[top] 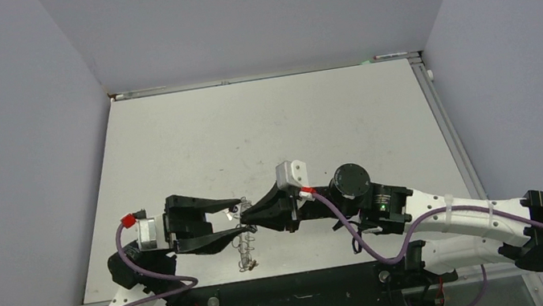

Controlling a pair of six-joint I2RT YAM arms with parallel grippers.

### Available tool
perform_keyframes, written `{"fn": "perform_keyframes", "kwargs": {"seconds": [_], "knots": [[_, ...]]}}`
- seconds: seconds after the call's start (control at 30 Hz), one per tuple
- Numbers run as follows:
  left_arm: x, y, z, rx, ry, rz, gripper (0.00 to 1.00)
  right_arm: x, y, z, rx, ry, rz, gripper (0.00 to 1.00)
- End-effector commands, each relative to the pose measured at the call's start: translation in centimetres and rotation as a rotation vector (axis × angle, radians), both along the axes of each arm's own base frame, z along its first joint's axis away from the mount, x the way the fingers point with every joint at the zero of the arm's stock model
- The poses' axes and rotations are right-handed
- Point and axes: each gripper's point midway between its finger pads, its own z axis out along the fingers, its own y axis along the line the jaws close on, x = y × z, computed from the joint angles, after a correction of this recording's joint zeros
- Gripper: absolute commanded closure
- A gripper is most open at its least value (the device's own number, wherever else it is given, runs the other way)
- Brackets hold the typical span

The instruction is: Put the keys on the keyring

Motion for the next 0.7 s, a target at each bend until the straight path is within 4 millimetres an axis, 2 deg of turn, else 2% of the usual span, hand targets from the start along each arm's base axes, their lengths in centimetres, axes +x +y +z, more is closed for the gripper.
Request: {"fn": "perform_keyframes", "kwargs": {"seconds": [0.0, 0.1, 0.17, 0.2, 0.27, 0.37, 0.5, 0.6, 0.67], "knots": [[0.7, 0.4, 0.8, 0.036, -0.048, 0.099, 0.32, 1.4, -1.9, 1.3, -0.080, -0.040, -0.094, 0.95], [1.2, 0.4, 0.2, 0.083, -0.059, 0.141, 0.27, 2.2, -2.5, 0.7, -0.166, -0.025, -0.145, 0.95], [1.6, 0.3, -0.5, 0.133, -0.085, 0.179, 0.27, 2.6, -2.9, 1.0, -0.216, -0.019, -0.168, 0.95], [1.9, 0.3, -0.8, 0.159, -0.090, 0.197, 0.27, 2.6, -2.9, 0.6, -0.260, -0.013, -0.166, 0.95], [2.4, 0.3, -1.6, 0.212, -0.104, 0.230, 0.30, 2.0, -3.1, -0.1, -0.340, -0.004, -0.126, 0.95], [2.2, 0.1, -3.0, 0.301, -0.142, 0.223, 0.36, 1.1, -3.7, -2.5, -0.508, 0.029, -0.067, 0.95], [1.8, -0.4, -5.1, 0.432, -0.172, 0.173, 0.40, 2.5, -5.1, -5.7, -0.717, 0.068, -0.162, 0.95], [1.9, -0.7, -6.4, 0.503, -0.149, 0.145, 0.43, 2.5, -5.7, -6.4, -0.783, 0.071, -0.172, 0.95], [1.9, -1.0, -7.1, 0.531, -0.134, 0.121, 0.46, 2.2, -5.8, -5.8, -0.778, 0.066, -0.167, 0.95]]}}
